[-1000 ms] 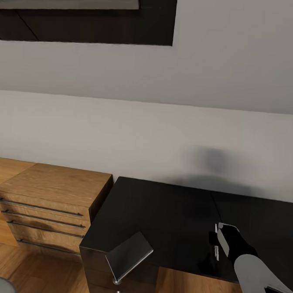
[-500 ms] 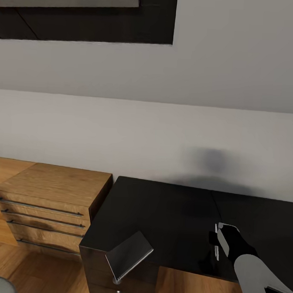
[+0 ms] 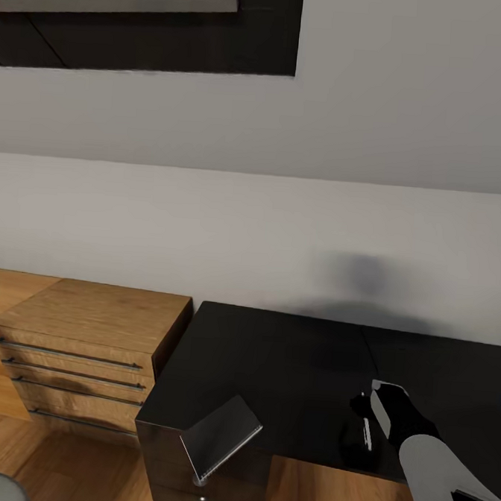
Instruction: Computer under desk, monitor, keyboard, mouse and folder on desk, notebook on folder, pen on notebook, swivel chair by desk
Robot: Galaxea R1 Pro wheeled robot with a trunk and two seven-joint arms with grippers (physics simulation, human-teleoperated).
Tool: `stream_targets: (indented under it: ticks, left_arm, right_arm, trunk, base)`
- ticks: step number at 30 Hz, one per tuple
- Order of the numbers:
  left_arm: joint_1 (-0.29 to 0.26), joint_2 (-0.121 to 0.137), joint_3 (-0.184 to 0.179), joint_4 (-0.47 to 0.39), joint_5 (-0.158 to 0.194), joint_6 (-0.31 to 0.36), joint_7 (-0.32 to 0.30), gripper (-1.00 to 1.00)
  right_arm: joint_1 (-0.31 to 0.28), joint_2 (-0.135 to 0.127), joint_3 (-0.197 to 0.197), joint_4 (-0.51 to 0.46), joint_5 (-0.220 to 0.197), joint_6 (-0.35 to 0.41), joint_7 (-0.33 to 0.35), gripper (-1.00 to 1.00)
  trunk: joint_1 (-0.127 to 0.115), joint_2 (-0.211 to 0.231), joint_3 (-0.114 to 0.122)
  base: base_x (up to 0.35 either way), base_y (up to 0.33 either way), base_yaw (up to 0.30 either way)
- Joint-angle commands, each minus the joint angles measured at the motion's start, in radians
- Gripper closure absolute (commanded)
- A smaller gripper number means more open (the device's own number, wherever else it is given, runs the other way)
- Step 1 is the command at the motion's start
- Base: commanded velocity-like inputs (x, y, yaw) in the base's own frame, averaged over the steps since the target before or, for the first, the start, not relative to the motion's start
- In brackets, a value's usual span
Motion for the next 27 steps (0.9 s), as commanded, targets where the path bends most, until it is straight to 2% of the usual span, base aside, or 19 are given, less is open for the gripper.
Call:
stream_targets:
  ticks: [1,8,12,15,27]
  left_arm:
    - [-0.001,0.0,-0.003,0.0,0.001,-0.003,0.004,-1.0]
    - [-0.001,0.0,-0.003,0.0,0.0,-0.003,0.004,-1.0]
    - [-0.001,0.0,-0.003,0.001,0.001,-0.003,0.004,-1.0]
    - [-0.001,0.0,-0.003,0.001,0.001,-0.002,0.004,-1.0]
    - [-0.001,0.002,-0.003,0.001,0.001,0.0,0.004,-1.0]
  right_arm:
    - [-0.001,0.001,-0.006,-0.003,0.01,0.005,0.003,-1.0]
    - [-0.001,0.001,-0.021,-0.08,-0.008,0.015,0.002,-1.0]
    - [-0.001,0.002,-0.039,-0.155,-0.073,0.024,0.001,-1.0]
    - [-0.001,0.002,-0.042,-0.169,-0.093,0.026,0.001,-1.0]
    - [-0.001,0.003,-0.045,-0.176,-0.107,0.018,-0.001,-1.0]
  trunk:
    - [0.0,-0.001,-0.001]
    - [0.0,-0.001,-0.001]
    - [0.0,-0.001,-0.001]
    - [0.0,-0.001,-0.001]
    - [0.0,-0.001,-0.001]
  base:
    - [0.0,0.0,0.0]
    - [0.0,0.0,0.0]
    - [0.0,0.0,0.118]
    - [0.0,0.0,0.227]
    - [0.0,0.0,0.268]
